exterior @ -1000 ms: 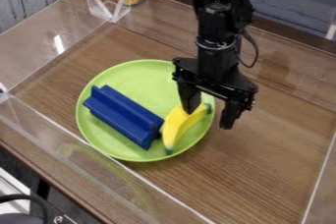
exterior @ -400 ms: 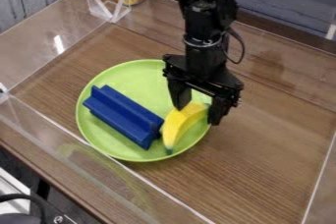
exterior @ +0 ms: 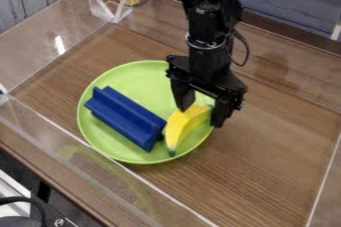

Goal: Remove the banana from inside the green plate and put it on the table

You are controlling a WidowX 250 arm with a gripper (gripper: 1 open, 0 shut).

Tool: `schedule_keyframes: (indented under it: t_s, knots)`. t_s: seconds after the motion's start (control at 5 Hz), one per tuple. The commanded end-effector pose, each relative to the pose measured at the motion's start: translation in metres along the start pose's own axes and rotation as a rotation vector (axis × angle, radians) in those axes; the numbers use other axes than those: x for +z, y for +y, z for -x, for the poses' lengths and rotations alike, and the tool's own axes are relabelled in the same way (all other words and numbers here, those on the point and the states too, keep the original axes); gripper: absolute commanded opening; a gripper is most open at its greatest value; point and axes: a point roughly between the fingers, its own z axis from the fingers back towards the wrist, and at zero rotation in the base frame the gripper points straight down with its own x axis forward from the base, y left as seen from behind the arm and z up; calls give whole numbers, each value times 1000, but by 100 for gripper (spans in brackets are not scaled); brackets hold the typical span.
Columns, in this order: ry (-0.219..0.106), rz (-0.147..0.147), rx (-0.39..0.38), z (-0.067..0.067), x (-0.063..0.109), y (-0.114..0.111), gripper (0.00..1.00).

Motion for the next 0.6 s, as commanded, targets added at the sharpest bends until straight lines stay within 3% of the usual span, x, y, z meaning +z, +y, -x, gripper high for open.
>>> schedule_keyframes:
  t_s: [0.0, 0.4]
  knots:
    - [7, -5, -43, 6, 6, 0, 100]
    - [24, -13, -5, 9, 21, -5, 100]
